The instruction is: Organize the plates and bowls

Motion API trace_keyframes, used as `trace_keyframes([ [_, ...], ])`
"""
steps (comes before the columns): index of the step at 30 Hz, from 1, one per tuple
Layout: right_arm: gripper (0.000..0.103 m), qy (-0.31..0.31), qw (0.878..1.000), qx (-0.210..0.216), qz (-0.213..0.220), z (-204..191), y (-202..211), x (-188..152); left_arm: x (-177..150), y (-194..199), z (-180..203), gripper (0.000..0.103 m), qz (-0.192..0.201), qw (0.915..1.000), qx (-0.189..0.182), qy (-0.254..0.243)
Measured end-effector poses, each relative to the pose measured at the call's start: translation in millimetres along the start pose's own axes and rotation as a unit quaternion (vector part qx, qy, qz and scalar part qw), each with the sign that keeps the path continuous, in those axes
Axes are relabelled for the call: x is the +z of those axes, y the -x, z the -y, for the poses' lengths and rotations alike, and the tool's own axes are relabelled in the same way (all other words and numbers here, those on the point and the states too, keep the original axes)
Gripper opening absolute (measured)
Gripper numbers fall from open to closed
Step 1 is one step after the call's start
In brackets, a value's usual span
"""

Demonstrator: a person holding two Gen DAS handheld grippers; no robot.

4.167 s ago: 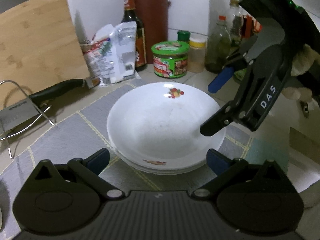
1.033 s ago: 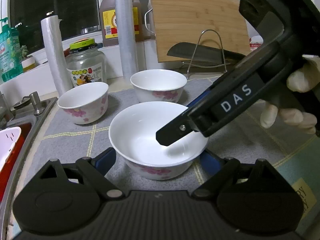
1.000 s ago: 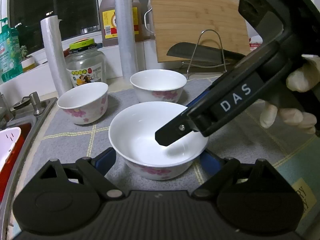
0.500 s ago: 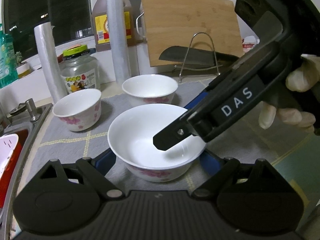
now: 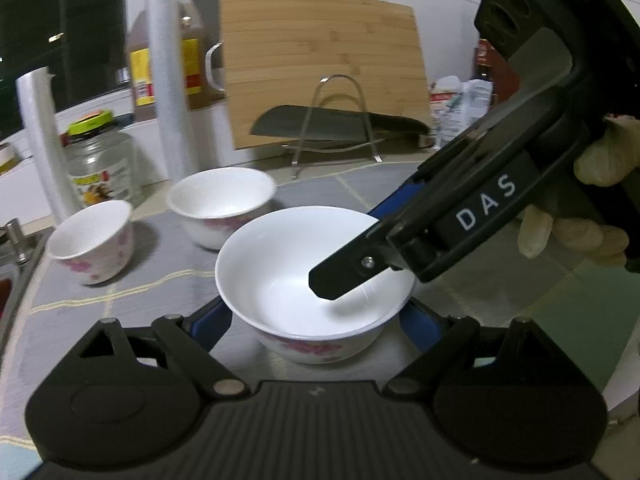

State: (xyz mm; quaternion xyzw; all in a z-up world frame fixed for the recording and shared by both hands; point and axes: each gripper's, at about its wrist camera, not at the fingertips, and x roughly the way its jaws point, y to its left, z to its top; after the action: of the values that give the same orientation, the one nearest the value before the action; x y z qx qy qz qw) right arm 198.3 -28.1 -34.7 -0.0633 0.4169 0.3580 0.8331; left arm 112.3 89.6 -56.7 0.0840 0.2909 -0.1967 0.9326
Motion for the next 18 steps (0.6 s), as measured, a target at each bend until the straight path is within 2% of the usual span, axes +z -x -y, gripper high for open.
trace_keyframes([
  [9, 0.074, -0.025, 0.999, -0.031, -0.001, 18.5, 25.9, -23.2, 6.8, -12.0, 27.1, 0.090, 0.003, 0.9992, -0.038, -0.011],
  [18, 0.074, -0.037, 0.998, -0.043, -0.005, 30.5, 35.0, -37.0, 6.5, -20.4, 40.8, 0.090, 0.000, 0.9984, -0.056, -0.007],
])
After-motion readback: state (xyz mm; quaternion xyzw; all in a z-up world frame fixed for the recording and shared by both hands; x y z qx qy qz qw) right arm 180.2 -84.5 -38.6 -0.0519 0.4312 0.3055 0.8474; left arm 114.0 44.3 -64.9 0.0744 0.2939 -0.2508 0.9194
